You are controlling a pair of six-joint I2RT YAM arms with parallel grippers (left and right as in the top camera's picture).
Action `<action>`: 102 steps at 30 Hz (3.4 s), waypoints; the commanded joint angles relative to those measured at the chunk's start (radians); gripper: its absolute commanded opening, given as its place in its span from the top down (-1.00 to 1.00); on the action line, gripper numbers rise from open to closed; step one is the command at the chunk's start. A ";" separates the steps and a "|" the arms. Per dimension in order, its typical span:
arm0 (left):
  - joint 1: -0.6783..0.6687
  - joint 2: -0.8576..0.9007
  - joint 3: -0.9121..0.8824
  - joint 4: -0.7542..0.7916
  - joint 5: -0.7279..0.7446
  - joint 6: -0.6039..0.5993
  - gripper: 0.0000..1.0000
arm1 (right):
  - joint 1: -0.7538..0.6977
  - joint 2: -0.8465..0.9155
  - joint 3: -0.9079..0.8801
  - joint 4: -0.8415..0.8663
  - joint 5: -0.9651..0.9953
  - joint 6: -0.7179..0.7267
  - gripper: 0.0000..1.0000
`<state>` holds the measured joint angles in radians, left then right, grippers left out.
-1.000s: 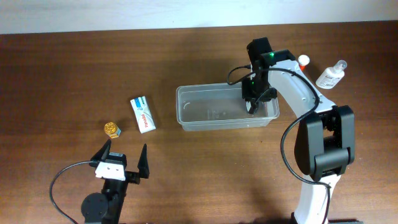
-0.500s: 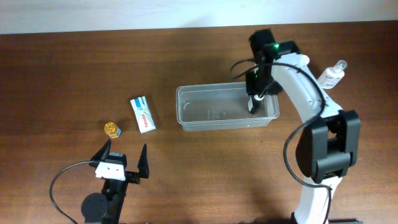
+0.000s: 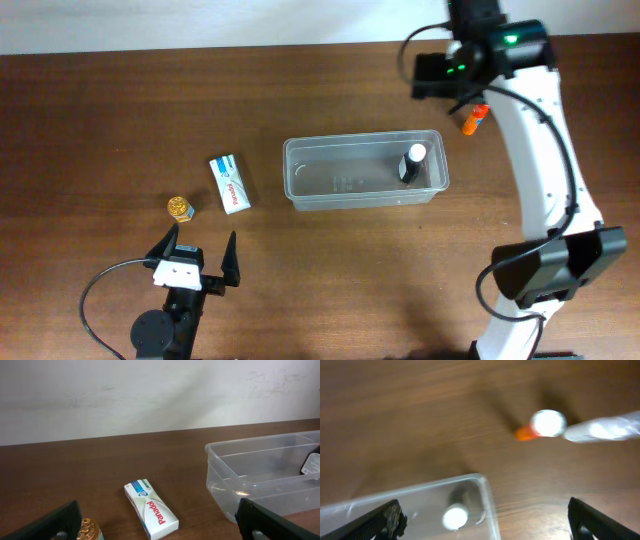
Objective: Pack container
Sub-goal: 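Raise the right gripper and move it toward the white spray bottle, then lower the right gripper onto the white spray bottle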
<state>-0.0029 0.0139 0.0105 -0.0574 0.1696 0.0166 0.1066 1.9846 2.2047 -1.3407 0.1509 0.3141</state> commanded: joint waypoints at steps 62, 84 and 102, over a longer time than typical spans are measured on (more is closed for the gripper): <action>0.008 -0.009 0.000 -0.007 0.018 0.014 -0.99 | -0.468 0.002 0.004 -0.067 -0.088 0.363 -0.97; 0.008 -0.009 0.000 -0.007 0.018 0.014 -0.99 | -0.456 0.143 0.004 0.108 -0.089 0.428 -0.97; 0.008 -0.009 0.000 -0.007 0.018 0.014 -0.98 | -0.455 0.280 0.004 0.218 -0.087 0.560 -0.97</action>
<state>-0.0029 0.0135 0.0105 -0.0574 0.1692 0.0166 -0.3538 2.2372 2.2047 -1.1278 0.0616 0.8234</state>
